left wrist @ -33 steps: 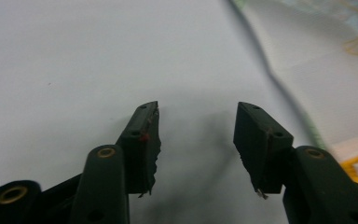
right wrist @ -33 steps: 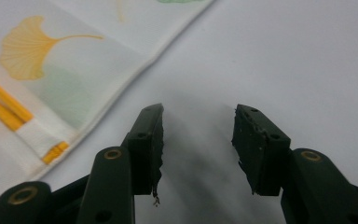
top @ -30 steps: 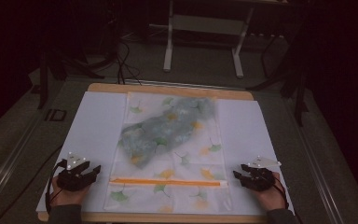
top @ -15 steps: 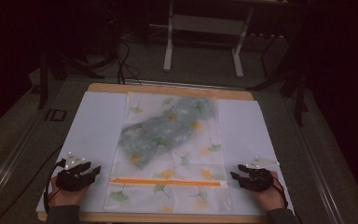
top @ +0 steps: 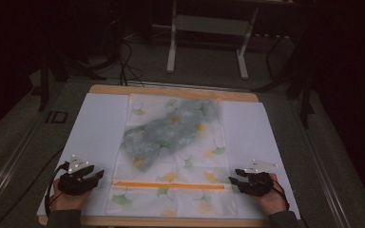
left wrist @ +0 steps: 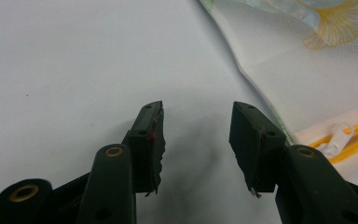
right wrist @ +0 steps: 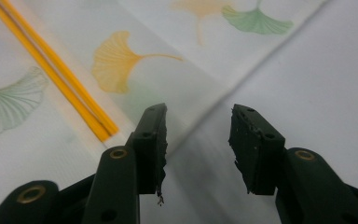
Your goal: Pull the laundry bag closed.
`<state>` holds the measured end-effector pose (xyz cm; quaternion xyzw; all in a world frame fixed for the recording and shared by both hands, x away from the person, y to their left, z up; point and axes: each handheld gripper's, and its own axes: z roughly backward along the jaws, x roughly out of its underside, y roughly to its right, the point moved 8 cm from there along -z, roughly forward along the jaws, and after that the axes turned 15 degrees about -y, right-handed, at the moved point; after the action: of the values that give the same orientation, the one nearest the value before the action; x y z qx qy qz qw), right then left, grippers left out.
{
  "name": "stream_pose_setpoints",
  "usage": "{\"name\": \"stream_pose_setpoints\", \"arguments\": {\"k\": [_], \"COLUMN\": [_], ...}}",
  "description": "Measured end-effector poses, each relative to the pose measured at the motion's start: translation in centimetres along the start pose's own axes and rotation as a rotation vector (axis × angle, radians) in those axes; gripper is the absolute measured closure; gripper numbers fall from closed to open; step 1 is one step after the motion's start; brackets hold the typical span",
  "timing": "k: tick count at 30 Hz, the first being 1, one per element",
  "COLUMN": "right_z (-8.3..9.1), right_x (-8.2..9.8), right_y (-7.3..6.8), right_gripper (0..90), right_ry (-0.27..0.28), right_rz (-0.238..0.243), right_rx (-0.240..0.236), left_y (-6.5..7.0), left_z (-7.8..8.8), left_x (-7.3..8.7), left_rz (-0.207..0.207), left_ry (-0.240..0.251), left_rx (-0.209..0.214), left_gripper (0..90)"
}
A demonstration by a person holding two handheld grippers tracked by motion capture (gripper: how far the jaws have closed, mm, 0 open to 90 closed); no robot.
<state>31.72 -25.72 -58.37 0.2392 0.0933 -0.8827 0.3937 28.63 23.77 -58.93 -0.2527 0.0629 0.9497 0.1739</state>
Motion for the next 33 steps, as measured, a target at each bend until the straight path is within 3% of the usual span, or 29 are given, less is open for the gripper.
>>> {"name": "stream_pose_setpoints", "arguments": {"k": [17,33], "right_z": [-0.2,-1.6], "right_x": [-2.6,-5.0], "right_y": [-2.1,-4.3], "right_gripper": [57.5,58.4], "right_ry": [-0.015,-0.032], "right_rz": [0.105,0.187], "right_rx": [-0.059,-0.098], "left_y": [0.3,0.4], "left_z": [0.3,0.3], "left_x": [0.0,0.1], "left_rz": [-0.02,-0.034], "left_ry": [-0.001,-0.009], "left_rx": [0.025,0.04], "left_gripper": [55.2,57.1]}}
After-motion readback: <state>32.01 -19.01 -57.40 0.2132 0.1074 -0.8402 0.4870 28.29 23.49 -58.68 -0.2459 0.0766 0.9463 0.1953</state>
